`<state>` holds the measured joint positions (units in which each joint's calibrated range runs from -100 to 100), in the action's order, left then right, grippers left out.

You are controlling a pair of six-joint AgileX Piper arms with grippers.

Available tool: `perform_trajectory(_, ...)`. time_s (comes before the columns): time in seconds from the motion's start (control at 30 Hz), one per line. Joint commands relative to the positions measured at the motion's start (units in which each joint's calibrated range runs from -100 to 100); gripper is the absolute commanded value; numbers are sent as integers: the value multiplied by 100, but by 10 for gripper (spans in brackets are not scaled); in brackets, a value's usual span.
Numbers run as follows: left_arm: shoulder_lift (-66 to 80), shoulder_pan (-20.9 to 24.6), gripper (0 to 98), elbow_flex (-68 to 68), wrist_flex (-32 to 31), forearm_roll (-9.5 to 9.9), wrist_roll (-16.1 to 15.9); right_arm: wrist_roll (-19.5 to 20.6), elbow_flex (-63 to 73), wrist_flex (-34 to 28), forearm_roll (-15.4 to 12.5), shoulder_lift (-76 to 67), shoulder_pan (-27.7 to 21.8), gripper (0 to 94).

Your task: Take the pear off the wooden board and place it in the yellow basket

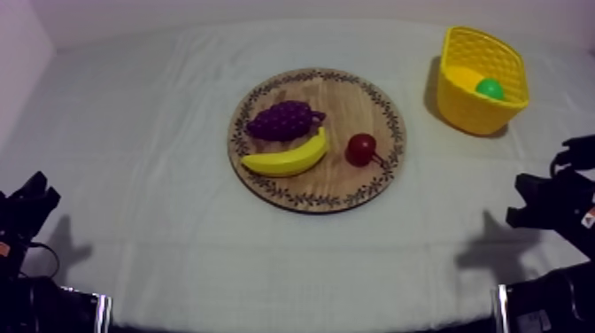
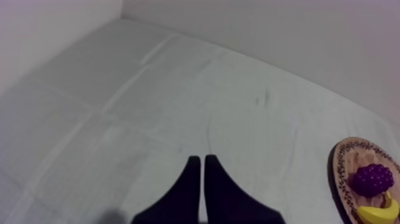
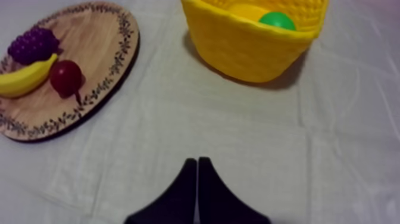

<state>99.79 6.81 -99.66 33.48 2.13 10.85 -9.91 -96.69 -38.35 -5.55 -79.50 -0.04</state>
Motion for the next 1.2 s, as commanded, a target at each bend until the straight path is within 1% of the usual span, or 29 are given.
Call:
perform_trajectory(0.0,4,3,1,0,-1,-1,-3,315,-76,-279,107,-865,11,6)
perform_trajectory(0.27,4,3,1,0,-1,-1,-3,816,-131,-527,331,-1460,55,6)
perform_trajectory(0.4,4,3,1,0,-1,-1,-3,857,-163,-451,388,-1579,56,6)
perform_trajectory(0.47,4,3,1,0,-1,-1,-3,731,-231,-218,401,-1599,69,6)
perform_trajectory(0.53,4,3,1,0,-1,-1,-3,506,-271,-55,406,-1608,85,6)
perform_trajectory(0.67,4,3,1,0,-1,-1,-3,14,-300,64,410,-1615,99,6)
perform_trajectory(0.77,4,3,1,0,-1,-1,-3,-196,-306,89,411,-1616,104,6)
perform_trajectory(0.9,4,3,1,0,-1,-1,-3,-268,-308,98,411,-1617,110,6)
perform_trajectory(1.17,4,3,1,0,-1,-1,-3,-280,-309,101,411,-1617,111,6)
